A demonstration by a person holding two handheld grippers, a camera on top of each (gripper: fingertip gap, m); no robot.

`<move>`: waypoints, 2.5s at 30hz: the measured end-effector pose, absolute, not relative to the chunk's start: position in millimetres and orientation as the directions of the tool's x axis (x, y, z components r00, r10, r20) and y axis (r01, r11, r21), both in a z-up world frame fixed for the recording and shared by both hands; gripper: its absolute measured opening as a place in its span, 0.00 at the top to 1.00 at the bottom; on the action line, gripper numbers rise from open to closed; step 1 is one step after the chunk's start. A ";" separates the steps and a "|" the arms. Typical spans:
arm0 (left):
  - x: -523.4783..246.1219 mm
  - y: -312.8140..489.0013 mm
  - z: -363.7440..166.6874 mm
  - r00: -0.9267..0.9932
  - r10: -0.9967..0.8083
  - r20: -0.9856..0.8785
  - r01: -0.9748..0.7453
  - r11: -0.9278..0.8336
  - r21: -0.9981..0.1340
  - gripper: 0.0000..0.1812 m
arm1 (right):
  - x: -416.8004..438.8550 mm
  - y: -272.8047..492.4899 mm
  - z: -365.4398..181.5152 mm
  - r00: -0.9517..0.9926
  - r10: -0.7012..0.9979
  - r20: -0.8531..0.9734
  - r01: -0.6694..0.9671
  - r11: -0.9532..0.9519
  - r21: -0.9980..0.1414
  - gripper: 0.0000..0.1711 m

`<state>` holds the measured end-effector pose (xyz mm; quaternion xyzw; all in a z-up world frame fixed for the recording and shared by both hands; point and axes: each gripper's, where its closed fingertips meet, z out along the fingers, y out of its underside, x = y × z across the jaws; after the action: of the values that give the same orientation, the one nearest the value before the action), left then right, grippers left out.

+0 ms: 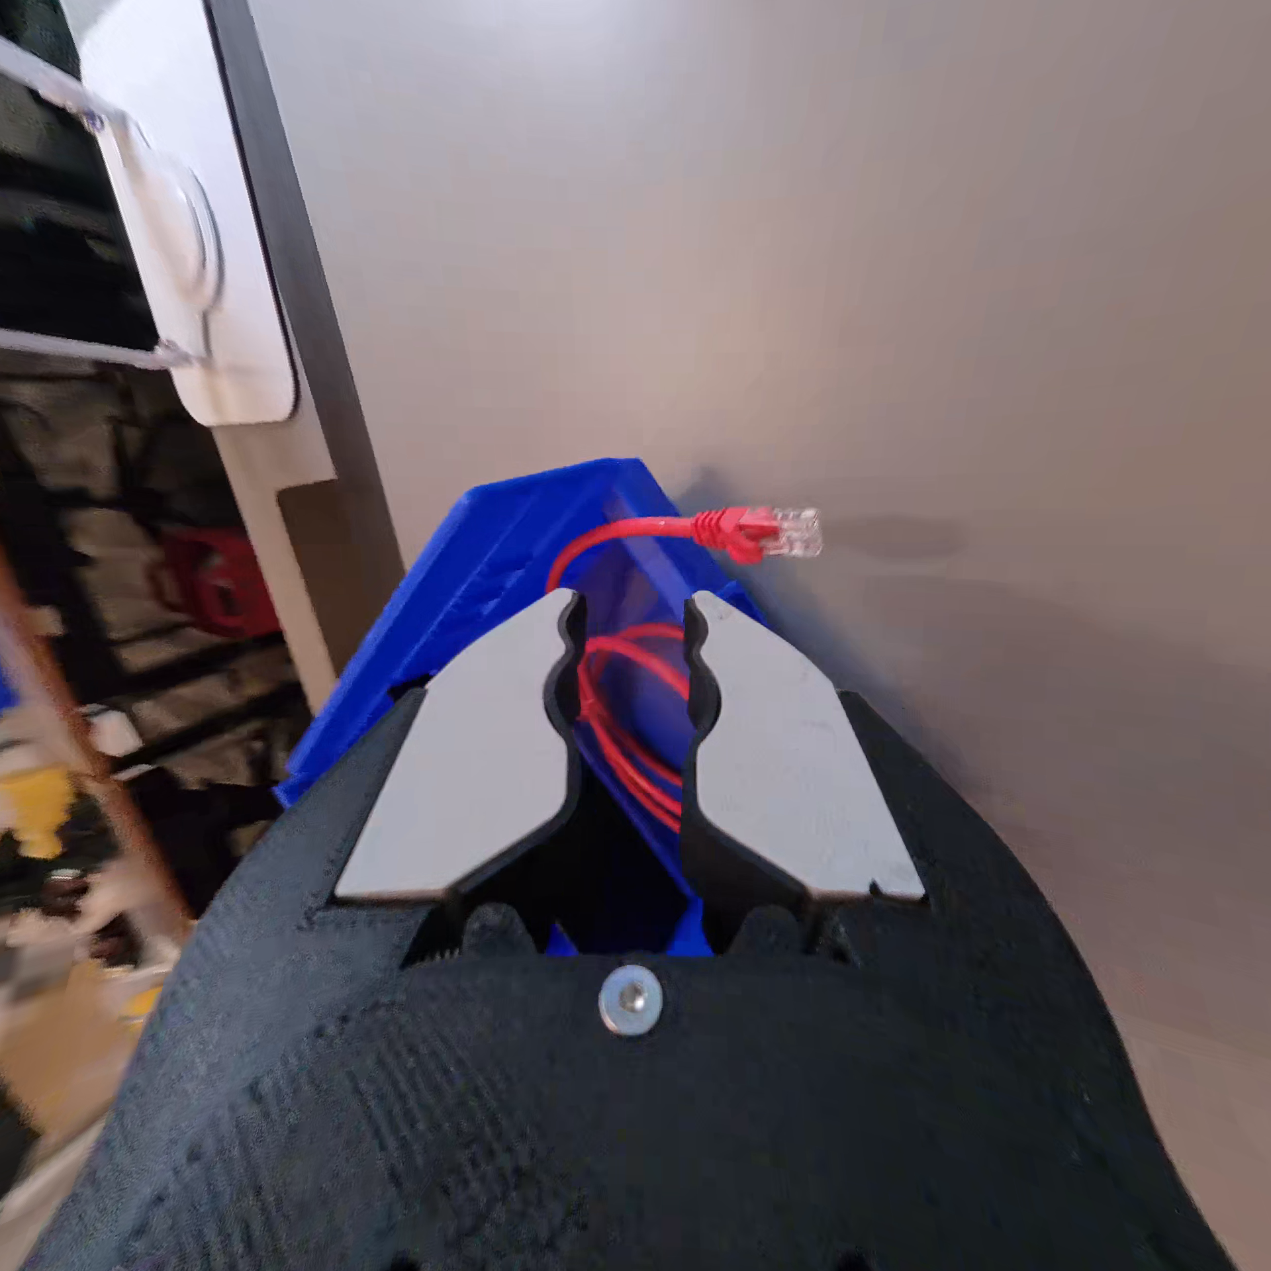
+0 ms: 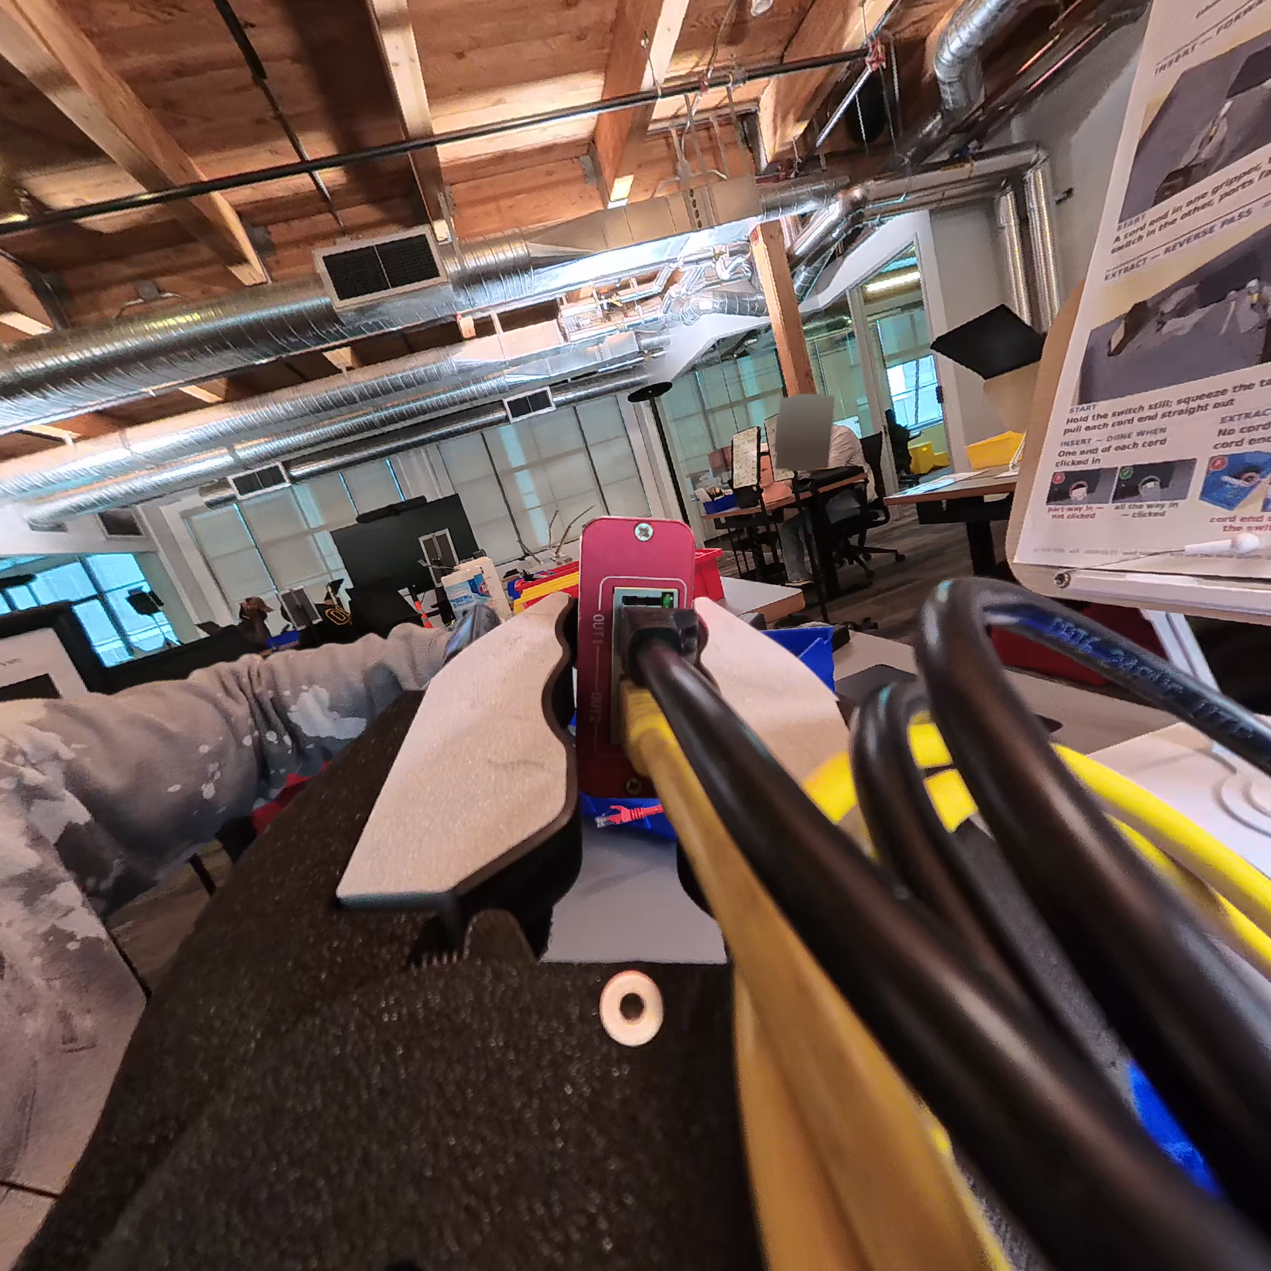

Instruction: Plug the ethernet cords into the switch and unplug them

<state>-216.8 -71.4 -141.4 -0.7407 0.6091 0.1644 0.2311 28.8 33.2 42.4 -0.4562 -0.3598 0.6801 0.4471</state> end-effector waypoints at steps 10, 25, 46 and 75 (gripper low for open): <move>-205.8 -65.6 -177.4 -0.224 -0.806 -0.548 -0.969 0.243 0.039 0.83 | 22.7 39.3 26.4 -0.234 0.914 -0.331 -0.290 -0.391 -0.873 0.83; -180.0 -49.3 -211.3 -0.320 -0.806 -0.497 -0.934 0.358 0.021 0.90 | 26.1 56.3 14.6 -0.217 0.912 -0.347 -0.290 -0.400 -0.869 0.83; -186.5 -54.9 -198.3 -0.604 -0.646 -0.467 -0.790 0.560 0.248 0.90 | 26.1 54.3 15.2 -0.216 0.917 -0.335 -0.290 -0.388 -0.875 0.83; -139.9 -39.0 -111.2 0.167 -0.935 -0.314 -0.906 -0.020 -0.423 0.94 | 29.8 53.9 19.0 -0.226 0.920 -0.321 -0.293 -0.379 -0.878 0.83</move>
<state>-139.9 -39.0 -111.2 -0.7136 0.6447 -0.0264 0.2728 29.8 53.9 19.0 -0.4465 -0.3509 0.7000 0.4331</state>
